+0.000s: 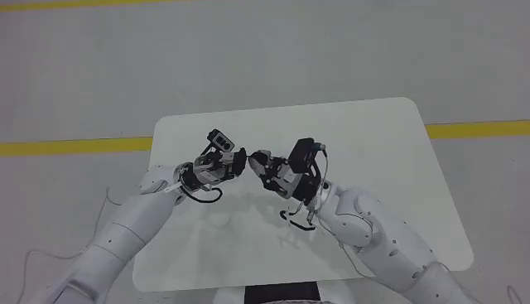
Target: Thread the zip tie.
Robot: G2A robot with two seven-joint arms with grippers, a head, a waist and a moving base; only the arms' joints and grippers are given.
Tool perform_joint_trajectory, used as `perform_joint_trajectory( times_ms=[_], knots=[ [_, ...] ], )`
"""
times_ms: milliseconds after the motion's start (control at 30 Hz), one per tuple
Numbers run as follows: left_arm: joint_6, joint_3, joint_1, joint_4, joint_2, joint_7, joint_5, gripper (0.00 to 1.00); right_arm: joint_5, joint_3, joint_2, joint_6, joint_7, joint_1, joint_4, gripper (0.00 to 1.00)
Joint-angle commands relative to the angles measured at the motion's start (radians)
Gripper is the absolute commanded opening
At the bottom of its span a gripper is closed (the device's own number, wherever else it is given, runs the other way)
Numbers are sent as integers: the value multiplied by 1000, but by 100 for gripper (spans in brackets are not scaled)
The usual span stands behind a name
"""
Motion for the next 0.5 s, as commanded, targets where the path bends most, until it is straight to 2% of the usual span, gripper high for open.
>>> perform_joint_trajectory(
  times_ms=[0, 467],
  knots=[
    [0, 0, 0, 0, 0, 0, 0, 0, 1, 2, -2, 5, -2, -3, 4, 0],
    [0, 0, 0, 0, 0, 0, 0, 0, 17, 15, -11, 20, 3, -12, 27, 0]
  ],
)
